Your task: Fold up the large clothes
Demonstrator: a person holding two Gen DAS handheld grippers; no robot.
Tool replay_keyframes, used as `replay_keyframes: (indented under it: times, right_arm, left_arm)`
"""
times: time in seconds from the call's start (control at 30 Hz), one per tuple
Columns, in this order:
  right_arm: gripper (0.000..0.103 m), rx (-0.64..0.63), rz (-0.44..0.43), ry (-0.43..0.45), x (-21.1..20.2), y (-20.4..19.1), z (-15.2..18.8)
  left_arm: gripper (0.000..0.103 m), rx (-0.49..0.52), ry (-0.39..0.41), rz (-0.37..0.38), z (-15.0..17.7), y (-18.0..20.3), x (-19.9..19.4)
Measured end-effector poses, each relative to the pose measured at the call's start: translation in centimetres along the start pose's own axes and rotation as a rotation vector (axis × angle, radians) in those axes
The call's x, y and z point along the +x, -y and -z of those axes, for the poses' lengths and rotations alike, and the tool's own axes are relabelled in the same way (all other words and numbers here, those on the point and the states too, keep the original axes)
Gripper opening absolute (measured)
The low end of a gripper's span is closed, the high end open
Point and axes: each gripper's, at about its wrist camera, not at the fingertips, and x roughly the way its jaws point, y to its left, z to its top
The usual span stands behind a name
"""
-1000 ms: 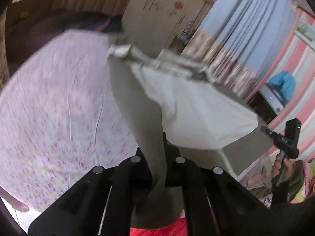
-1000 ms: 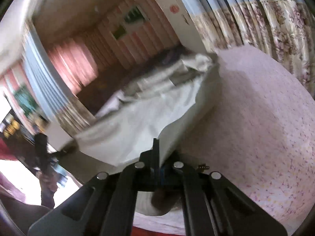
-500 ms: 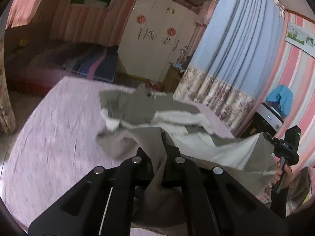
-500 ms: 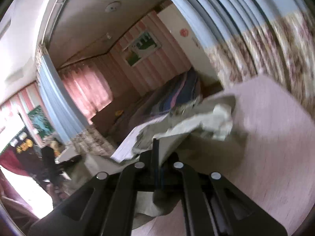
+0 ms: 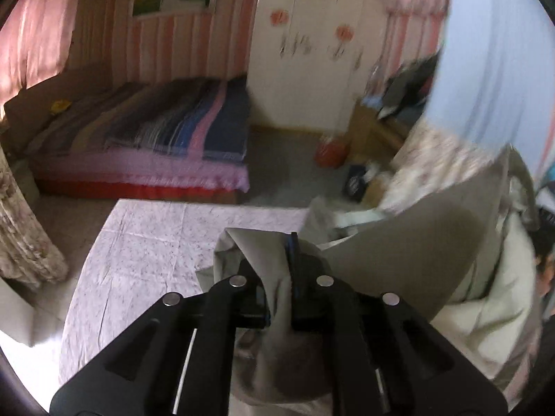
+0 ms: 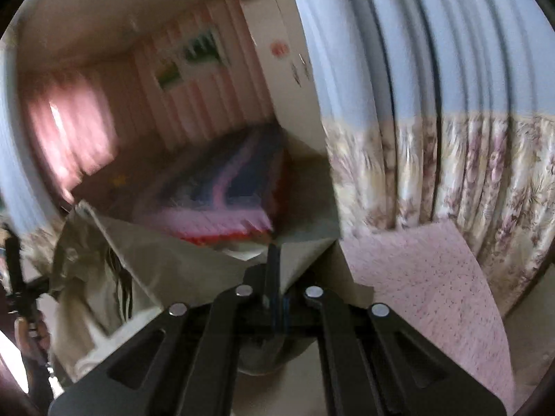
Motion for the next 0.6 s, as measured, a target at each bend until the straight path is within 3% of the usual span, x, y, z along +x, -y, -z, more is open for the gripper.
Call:
replay_keyframes:
  times: [0.1,0.17,0.2,0.23,0.27,0.3,0.37,0.47,0.6]
  right_arm:
    - [0.011,0.052,0.045,-0.249,8.8,2.4,0.8]
    - [0.018,0.046,0.052,-0.339,11.2,3.1,2.5]
    - [0.03,0.048,0.022,-0.338,11.2,3.3,2.8]
    - [0.044,0.049,-0.013,-0.309,10.4,3.4,3.0]
    - [0.079,0.046,-0.017,-0.27,9.4,3.3,2.8]
    - [0.089,0.038,-0.014,-0.185,7.7,3.4,2.1]
    - [0.089,0.016,-0.026,-0.077,4.7,3.4,1.2]
    - [0.089,-0.034,0.004,-0.029,1.7,3.3,0.8]
    - [0.089,-0.164,0.053,-0.139,2.5,2.7,4.0]
  left_arm:
    - [0.021,0.016,-0.176,-0.057,0.3,-0.6,8.8]
    - [0.06,0.005,-0.223,-0.116,0.6,-1.5,11.3]
    - [0.085,0.0,-0.195,-0.138,0.3,-2.0,11.2]
    - [0.091,-0.006,-0.156,-0.143,0.0,-2.3,10.7]
    - [0.094,-0.018,-0.11,-0.135,-0.7,-2.8,9.8]
    - [0.1,-0.034,-0.082,-0.108,-1.5,-3.3,8.9]
    - [0.1,-0.058,-0.056,-0.062,-2.6,-3.6,7.3]
    - [0.1,-0.056,-0.019,-0.014,-3.0,-4.0,4.3]
    - [0.1,-0.031,-0.04,0.025,0.4,-4.7,1.3]
